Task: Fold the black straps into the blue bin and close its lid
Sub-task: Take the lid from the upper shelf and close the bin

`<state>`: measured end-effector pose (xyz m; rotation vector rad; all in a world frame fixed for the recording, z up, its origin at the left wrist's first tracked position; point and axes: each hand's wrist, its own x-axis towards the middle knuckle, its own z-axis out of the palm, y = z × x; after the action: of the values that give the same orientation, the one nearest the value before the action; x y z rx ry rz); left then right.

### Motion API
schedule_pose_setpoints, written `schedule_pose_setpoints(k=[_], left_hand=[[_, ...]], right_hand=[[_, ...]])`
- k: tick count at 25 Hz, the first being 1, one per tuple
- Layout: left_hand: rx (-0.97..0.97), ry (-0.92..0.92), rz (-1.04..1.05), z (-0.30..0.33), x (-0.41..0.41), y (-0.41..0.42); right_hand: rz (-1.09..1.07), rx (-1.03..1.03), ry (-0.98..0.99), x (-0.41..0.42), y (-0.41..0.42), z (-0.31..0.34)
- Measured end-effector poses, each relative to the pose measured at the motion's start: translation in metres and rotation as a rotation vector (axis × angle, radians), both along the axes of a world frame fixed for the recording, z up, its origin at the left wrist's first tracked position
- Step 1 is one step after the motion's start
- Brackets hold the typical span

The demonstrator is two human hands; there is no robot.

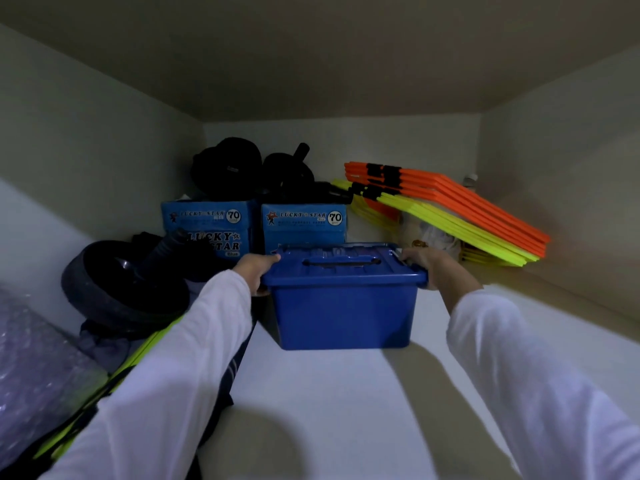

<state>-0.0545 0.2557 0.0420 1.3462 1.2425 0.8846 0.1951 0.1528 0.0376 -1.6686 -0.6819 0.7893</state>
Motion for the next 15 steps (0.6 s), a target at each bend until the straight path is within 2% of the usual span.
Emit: schedule_pose_setpoints(k=[3, 7, 10, 15], left_hand=[[0.159, 0.071, 0.039, 0.001, 0.003, 0.004], [0.433, 0.517, 0.120, 0.003, 0.007, 0.013], [0.580, 0.772, 0.108, 0.006, 0.013, 0.011], [0.724, 0.916, 0.066, 0.008, 0.019, 0.004]], right_hand=[[-0.023, -0.017, -0.009, -0.001, -0.001, 0.002], [-0.026, -0.064, -0.022, -0.002, -0.002, 0.003], [-0.028, -0.070, -0.020, -0.002, -0.002, 0.003], [-0.049, -0.050, -0.020, -0.001, 0.001, 0.003]])
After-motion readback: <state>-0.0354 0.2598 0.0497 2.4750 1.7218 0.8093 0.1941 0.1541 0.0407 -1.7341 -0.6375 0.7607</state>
